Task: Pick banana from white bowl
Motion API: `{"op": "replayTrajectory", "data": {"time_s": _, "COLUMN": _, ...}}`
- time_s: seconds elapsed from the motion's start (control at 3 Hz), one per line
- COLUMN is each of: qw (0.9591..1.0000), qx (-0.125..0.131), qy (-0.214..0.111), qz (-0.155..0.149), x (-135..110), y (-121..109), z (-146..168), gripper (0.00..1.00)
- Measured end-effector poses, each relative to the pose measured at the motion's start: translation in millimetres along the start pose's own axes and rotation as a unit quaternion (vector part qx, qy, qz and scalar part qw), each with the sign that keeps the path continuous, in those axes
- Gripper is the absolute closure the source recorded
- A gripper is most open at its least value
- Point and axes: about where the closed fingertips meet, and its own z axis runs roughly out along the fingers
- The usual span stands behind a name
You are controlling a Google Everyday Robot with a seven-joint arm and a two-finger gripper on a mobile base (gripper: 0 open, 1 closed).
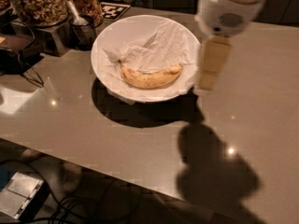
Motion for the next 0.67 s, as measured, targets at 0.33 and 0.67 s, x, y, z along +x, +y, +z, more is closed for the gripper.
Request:
{"op": "replayTrajectory", "data": {"time_s": 0.33, "qw": 0.9991, "qx": -0.015, "qy": 0.008, "qz": -0.038, "x": -45.8, "y": -18.6, "z": 16.6, "gripper": 0.0}}
{"op": "replayTrajectory", "data": {"time_s": 0.67, "qw": 0.9991, "qx": -0.008, "qy": 0.001, "qz": -0.042, "x": -52.8, "y": -20.8, "z": 16.4, "gripper": 0.0}}
